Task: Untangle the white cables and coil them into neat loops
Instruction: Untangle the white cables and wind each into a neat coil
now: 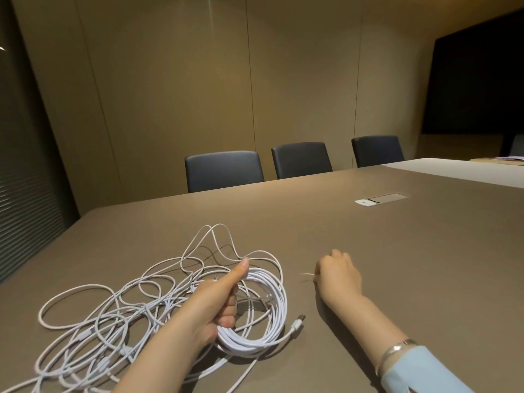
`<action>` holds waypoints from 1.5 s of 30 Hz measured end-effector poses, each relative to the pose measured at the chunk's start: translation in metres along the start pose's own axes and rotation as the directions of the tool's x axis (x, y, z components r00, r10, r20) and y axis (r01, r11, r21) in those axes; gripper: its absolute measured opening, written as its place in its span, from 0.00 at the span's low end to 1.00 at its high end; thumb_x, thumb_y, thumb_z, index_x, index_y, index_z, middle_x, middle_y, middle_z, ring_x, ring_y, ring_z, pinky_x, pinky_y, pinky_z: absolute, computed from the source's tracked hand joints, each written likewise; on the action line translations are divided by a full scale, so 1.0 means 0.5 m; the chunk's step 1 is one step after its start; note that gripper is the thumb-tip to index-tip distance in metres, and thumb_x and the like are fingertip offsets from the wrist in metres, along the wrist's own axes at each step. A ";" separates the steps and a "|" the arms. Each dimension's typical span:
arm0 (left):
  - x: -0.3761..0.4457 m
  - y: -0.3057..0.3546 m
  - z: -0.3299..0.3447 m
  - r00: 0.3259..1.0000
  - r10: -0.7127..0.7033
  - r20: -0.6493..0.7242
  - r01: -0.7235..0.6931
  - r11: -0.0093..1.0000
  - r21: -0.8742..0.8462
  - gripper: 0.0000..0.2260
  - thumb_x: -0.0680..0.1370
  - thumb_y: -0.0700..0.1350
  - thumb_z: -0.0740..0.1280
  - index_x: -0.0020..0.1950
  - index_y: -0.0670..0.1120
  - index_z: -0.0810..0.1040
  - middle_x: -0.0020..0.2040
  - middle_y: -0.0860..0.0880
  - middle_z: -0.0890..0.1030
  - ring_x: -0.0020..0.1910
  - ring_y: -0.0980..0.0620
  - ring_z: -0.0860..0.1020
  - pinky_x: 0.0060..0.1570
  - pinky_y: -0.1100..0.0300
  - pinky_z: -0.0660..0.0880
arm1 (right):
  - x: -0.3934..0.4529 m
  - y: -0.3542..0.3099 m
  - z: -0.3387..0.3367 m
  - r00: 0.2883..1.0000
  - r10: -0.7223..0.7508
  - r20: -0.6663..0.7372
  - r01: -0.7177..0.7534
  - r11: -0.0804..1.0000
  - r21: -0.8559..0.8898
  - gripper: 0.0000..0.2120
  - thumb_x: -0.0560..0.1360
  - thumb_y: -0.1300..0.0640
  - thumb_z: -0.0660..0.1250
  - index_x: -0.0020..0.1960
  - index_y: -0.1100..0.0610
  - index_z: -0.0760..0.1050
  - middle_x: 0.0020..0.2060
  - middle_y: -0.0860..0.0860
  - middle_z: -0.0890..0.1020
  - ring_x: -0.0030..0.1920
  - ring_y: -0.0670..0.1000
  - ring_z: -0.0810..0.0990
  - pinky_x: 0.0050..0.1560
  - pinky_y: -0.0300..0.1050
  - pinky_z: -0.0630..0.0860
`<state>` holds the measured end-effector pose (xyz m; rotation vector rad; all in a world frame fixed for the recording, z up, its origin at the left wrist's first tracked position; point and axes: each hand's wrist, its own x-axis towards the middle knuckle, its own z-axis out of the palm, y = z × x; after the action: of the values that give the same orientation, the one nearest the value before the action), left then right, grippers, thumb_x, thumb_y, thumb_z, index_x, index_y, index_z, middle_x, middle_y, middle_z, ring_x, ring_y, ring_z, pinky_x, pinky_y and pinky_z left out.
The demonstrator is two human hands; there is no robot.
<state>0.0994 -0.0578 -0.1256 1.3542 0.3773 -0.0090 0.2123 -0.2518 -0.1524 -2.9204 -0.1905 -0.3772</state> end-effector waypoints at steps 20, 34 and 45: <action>0.009 0.002 -0.003 0.998 -0.053 -0.022 0.051 0.995 -0.082 0.15 0.74 0.36 0.62 0.32 0.48 0.61 0.28 0.51 0.55 0.24 0.55 0.50 0.22 0.68 0.49 | -0.085 -0.089 -0.101 0.954 -0.261 -0.151 0.200 0.175 0.964 0.08 0.70 0.66 0.74 0.37 0.56 0.79 0.33 0.53 0.83 0.32 0.49 0.79 0.36 0.39 0.76; 0.004 0.029 0.004 0.998 0.000 -0.062 -0.022 0.936 -0.351 0.15 0.80 0.40 0.64 0.33 0.46 0.66 0.21 0.53 0.55 0.16 0.58 0.53 0.16 0.67 0.52 | -0.120 -0.124 -0.062 0.944 -0.189 -0.269 0.321 0.356 0.878 0.06 0.69 0.63 0.76 0.36 0.55 0.81 0.27 0.44 0.80 0.29 0.39 0.75 0.34 0.30 0.69; -0.014 0.053 0.011 0.986 0.119 -0.118 -0.147 0.951 -0.272 0.12 0.80 0.41 0.64 0.36 0.45 0.69 0.23 0.51 0.56 0.17 0.55 0.55 0.18 0.67 0.58 | -0.155 -0.143 -0.050 0.857 -0.426 -0.288 0.481 0.464 0.744 0.03 0.74 0.52 0.71 0.41 0.47 0.80 0.38 0.43 0.84 0.44 0.44 0.81 0.43 0.43 0.77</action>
<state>0.1001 -0.0586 -0.0977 1.0994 0.3557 0.2185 0.1213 -0.1954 -0.1368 -1.8944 -0.8992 -0.3303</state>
